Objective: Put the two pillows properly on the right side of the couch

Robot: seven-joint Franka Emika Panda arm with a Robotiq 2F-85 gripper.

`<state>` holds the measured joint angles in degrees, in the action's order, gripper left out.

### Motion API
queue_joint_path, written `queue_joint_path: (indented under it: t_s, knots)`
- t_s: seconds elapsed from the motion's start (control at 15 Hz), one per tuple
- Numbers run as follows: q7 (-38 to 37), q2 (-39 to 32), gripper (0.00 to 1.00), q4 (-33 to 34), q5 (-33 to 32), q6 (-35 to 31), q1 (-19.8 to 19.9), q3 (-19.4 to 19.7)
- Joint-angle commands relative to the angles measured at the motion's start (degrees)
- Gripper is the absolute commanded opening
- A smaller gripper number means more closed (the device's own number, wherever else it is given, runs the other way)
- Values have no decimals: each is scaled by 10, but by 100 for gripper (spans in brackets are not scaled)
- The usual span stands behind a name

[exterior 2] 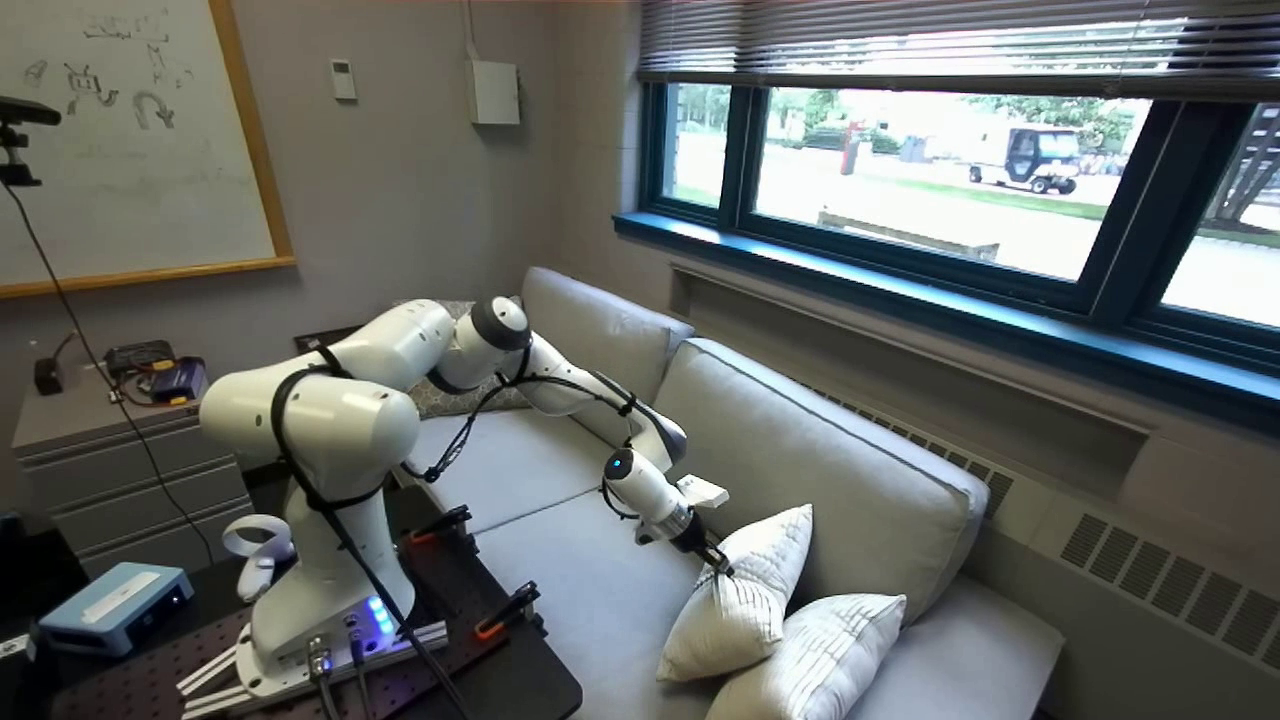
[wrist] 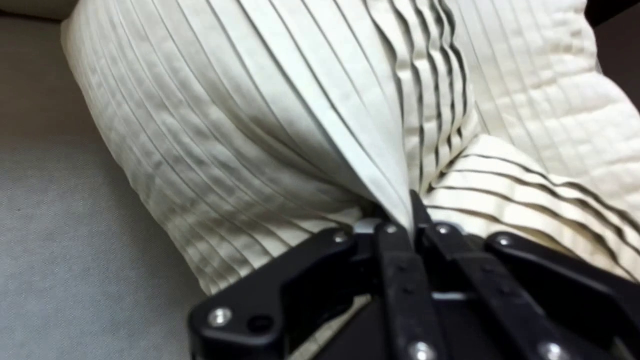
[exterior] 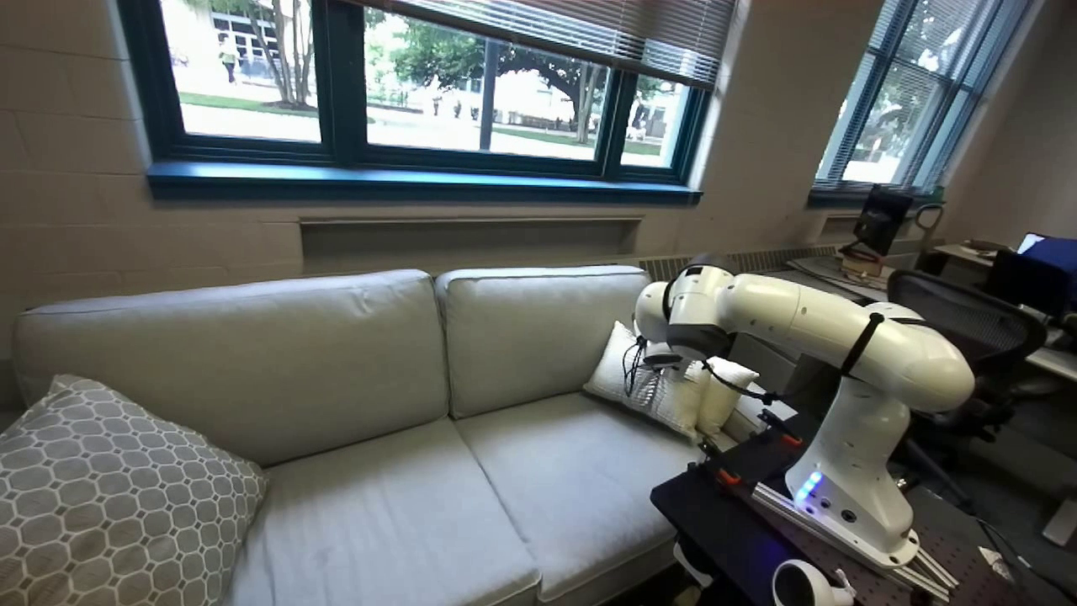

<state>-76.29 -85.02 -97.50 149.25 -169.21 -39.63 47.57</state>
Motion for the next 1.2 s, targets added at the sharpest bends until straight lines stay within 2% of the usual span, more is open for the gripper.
queue_joint_path:
  t_s: [0.0,0.33,0.93,1.13]
  knots:
    - [-69,-1,3,7,0,-50,2,-14]
    - [-161,0,3,-13,0,-79,-14,-24]
    - [-349,0,3,-69,0,-179,-54,-42]
    - [-374,1,3,-73,0,-206,-60,-44]
